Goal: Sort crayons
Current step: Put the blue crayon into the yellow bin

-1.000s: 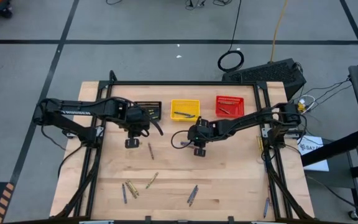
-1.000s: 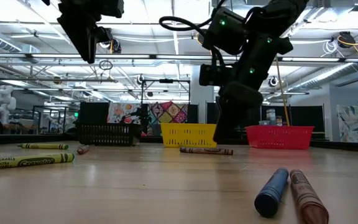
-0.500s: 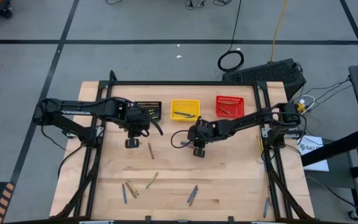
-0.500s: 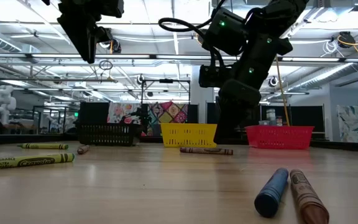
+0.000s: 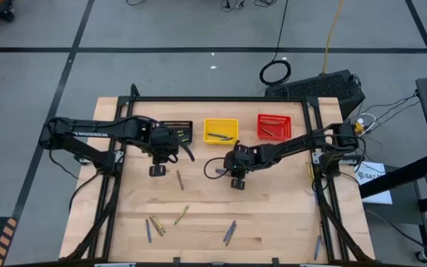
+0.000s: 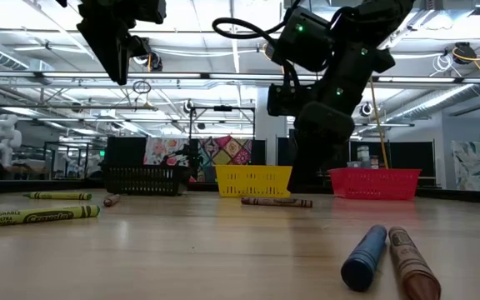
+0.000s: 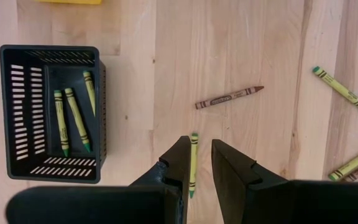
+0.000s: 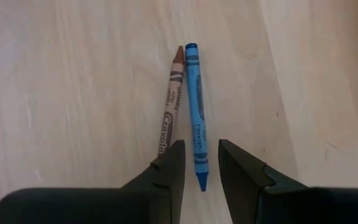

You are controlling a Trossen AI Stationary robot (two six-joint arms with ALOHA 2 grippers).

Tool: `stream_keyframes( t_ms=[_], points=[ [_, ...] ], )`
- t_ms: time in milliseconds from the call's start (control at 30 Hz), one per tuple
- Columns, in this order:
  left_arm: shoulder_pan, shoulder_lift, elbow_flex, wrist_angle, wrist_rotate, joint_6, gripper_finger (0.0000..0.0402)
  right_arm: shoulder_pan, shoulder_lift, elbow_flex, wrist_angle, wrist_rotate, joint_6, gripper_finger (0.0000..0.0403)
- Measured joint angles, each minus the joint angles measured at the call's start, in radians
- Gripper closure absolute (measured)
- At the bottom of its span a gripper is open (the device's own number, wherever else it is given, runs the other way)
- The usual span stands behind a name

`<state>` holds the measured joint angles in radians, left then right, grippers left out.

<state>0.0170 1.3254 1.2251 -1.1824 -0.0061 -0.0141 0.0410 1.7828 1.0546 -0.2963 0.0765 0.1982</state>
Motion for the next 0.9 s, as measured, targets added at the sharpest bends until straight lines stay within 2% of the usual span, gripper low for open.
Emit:
stream_keyframes(
  t_ms=[900],
  points=[
    [0.000, 0.000, 0.000, 0.009, -0.006, 0.000, 0.0338, -0.016, 0.071, 0.002, 0.032, 0.000, 0.018, 0.0319]
  ],
)
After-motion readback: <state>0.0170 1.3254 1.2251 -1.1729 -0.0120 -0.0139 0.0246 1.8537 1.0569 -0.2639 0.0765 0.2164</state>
